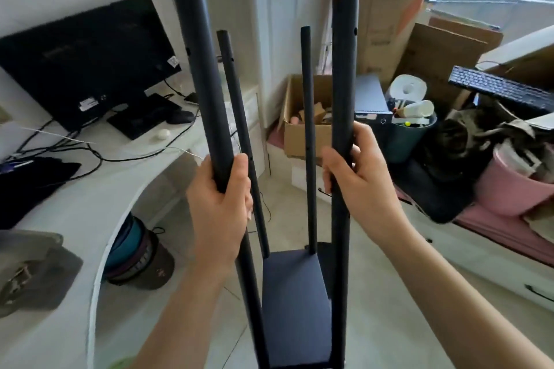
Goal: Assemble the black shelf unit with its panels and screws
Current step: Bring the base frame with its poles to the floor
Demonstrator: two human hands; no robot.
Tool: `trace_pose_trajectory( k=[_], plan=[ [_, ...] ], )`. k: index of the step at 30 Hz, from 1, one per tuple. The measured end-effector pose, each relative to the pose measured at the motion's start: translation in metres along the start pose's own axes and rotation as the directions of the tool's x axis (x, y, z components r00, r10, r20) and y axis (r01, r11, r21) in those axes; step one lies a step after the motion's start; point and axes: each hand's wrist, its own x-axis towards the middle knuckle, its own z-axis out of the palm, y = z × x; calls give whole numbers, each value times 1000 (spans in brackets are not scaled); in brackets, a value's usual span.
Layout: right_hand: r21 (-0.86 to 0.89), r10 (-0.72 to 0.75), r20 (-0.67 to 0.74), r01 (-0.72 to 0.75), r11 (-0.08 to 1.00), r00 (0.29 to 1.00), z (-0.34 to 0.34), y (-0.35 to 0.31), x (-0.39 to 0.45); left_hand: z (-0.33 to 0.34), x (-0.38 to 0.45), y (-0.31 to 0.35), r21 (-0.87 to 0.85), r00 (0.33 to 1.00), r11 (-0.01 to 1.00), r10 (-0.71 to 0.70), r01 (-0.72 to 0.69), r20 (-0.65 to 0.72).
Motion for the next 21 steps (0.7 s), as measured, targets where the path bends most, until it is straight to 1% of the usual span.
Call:
trace_pose_trajectory(
  k=[2,5,7,9,11,15,18,21],
  plan=[
    [11,39,-33,-39,999,999,-17,15,4,21,4,-18,8,999,1000,-20,19,38],
    [45,135,-79,-132,990,988,-39,39,10,49,10,-49,11,993,998,-61,60,103],
    [48,189,-113,-184,982,976,-50,55,13,65,16,-71,31,981,996,-85,81,177],
    [37,223,-151,-220,975,963,-59,68,13,76,22,-92,76,957,995,-86,67,276],
    [21,263,-201,-264,964,944,-69,79,12,87,28,-110,122,914,990,-115,73,390],
    [-28,350,-294,-374,927,890,-89,99,5,110,36,-137,198,808,975,-198,102,555],
    [-85,406,-370,-466,881,836,-109,114,-3,133,36,-153,279,707,950,-291,137,644],
    [-121,451,-432,-545,829,781,-132,130,-16,159,27,-167,416,617,903,-389,108,684]
  ],
)
